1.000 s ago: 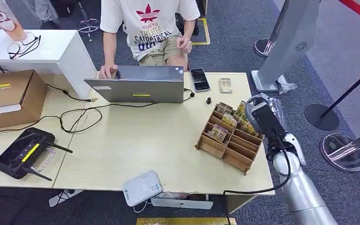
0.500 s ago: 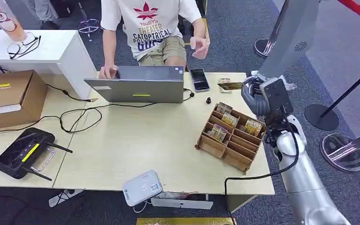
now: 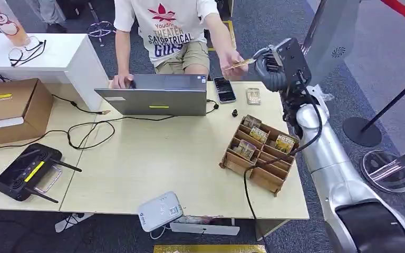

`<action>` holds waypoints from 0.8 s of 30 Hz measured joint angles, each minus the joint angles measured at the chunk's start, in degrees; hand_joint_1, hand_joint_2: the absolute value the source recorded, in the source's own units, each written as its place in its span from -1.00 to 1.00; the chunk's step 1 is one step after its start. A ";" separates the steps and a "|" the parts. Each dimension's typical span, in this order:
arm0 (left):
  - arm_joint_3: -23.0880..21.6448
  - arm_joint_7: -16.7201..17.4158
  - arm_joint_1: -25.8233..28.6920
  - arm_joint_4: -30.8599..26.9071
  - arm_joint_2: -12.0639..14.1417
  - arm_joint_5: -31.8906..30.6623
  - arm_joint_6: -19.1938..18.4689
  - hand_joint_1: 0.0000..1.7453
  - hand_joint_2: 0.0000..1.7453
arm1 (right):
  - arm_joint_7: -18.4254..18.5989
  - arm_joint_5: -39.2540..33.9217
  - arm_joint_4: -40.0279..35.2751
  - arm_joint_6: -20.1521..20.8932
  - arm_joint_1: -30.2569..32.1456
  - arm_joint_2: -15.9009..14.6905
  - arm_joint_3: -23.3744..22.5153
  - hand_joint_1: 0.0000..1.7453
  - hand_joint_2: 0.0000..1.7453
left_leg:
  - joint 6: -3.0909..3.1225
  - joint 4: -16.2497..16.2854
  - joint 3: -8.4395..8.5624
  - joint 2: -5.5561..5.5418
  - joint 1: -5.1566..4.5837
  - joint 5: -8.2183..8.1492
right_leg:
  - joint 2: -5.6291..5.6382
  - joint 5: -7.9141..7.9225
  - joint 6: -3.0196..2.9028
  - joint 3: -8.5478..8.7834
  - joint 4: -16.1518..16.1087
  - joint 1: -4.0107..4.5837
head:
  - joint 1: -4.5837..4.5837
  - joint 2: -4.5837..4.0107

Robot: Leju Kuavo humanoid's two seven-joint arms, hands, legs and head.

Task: Pass the card to the sensor for recognition and then transmit it.

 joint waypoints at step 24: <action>1.12 -0.28 0.01 0.02 0.07 0.09 -0.74 -1.00 -1.00 | -1.57 3.34 15.11 -0.33 -5.70 4.59 8.37 -1.00 1.00 | 0.00 0.00 0.01 -0.01 0.01 0.00 | -0.01 0.00 0.00 0.00 0.00 0.01 | 0.00 0.00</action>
